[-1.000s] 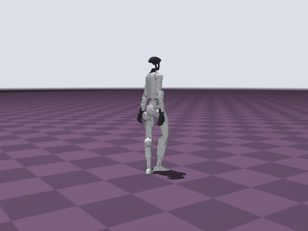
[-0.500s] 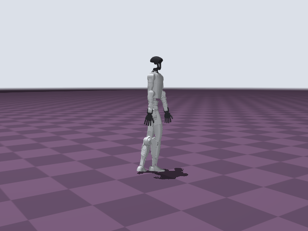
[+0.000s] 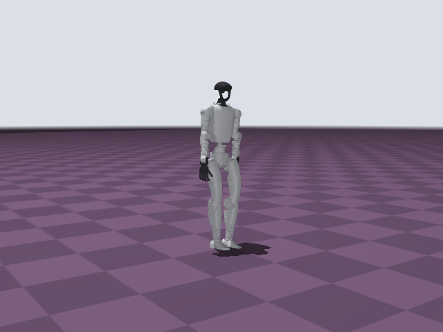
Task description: In place motions
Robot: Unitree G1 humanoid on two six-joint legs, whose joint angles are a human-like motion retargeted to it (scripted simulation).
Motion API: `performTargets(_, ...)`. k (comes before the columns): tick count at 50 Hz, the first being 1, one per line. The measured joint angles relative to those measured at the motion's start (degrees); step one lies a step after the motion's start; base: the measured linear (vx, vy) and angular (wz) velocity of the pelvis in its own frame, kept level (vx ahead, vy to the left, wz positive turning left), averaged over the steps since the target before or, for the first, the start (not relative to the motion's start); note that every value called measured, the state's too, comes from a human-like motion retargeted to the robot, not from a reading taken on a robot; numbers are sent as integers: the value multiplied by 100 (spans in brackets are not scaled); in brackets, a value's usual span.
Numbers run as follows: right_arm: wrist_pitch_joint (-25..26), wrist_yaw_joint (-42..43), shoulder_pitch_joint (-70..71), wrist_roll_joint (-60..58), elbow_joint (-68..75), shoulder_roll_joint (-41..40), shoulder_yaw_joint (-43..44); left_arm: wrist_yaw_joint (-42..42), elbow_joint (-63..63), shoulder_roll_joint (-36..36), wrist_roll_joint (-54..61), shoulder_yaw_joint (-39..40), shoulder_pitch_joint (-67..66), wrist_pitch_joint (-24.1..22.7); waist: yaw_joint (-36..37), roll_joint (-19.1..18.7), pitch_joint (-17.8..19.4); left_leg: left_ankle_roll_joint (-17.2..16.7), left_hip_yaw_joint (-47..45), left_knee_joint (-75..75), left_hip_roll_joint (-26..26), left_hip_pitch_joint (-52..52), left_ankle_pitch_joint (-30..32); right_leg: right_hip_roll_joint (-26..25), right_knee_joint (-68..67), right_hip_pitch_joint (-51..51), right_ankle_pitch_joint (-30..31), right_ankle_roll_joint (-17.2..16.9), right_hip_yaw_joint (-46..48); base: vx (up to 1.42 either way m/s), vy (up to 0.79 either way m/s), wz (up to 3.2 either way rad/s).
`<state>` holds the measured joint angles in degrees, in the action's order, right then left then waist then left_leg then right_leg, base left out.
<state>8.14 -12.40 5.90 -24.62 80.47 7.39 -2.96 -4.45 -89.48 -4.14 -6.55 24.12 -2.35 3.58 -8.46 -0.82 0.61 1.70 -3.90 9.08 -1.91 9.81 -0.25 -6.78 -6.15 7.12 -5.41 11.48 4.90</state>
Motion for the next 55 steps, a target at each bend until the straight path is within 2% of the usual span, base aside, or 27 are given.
performTargets(3,155,64,-94,-258,353,60,-83,-38,-37,92,-11,39,-127,35,-444,-263,-335,-185,-432,-265,298,-50,-71,-108,109,21,38,-56,81,33,-2,-14)
performTargets(6,348,360,-187,-278,613,32,19,-120,13,161,-85,21,-77,62,-647,-390,-406,-153,-252,-693,206,-288,115,-152,74,16,43,-86,61,12,-2,-22)
performTargets(8,249,502,-208,-16,812,93,112,-212,142,150,-146,-134,-20,45,-513,-428,-375,-125,-441,-868,183,-465,128,-195,3,-5,26,-116,-97,10,1,-65)
performTargets(11,131,543,-389,243,910,98,154,-384,294,107,-344,-298,33,46,-496,-512,-528,-32,-571,-847,171,-431,42,-211,27,9,28,-181,-163,15,-8,-43)
performTargets(16,-166,1071,-529,680,910,-35,207,-609,394,21,-396,-375,203,83,-482,-473,-556,52,-715,-822,116,-507,-41,-151,75,-68,50,-292,-160,6,-2,-17)
performTargets(20,-254,1201,-528,571,754,-145,110,-628,348,-45,-371,-371,269,126,-597,-461,-631,102,-731,-843,54,-521,-60,-118,83,-59,40,-350,-129,3,-1,-3)
performTargets(25,-125,1006,-424,192,373,-187,-69,-555,241,-35,-307,-344,309,143,-623,-458,-620,162,-819,-862,29,-571,-86,-84,93,-77,65,-432,-182,0,0,0)
performTargets(33,-59,477,-176,142,-29,-219,-163,-919,204,-85,-776,-437,113,144,-593,-357,-586,311,-1020,-891,-48,-617,-152,1,-89,53,65,-515,-298,-1,0,-8)
performTargets(42,-140,286,33,301,-639,-350,-354,-720,-94,-167,-747,-330,89,258,-849,-263,-247,391,-1432,-1016,79,-573,-103,-134,-410,421,185,-577,-497,-17,-3,-43)
performTargets(47,-218,276,142,245,-839,-406,-627,-708,-95,-199,-665,-289,72,235,-952,-268,-83,241,-2072,-1134,274,-511,-134,-370,-495,716,165,-583,-792,-26,1,-125)
performTargets(50,-239,364,153,238,-820,-443,-686,-697,-118,-245,-715,-306,100,259,-1048,-306,-14,165,-2450,-1169,441,-468,-155,-338,-543,842,-164,-445,-406,-26,7,-126)
performTargets(52,-238,426,122,287,-744,-435,-647,-673,-124,-268,-738,-356,130,268,-1023,-320,20,132,-2746,-1182,542,-491,-188,-156,-559,831,-456,-308,270,-25,13,-137)
performTargets(55,-203,471,39,349,-567,-368,-561,-657,-90,-272,-750,-403,144,264,-871,-321,13,83,-3291,-1202,676,-589,-265,215,-533,675,-847,-291,1427,-17,15,-163)
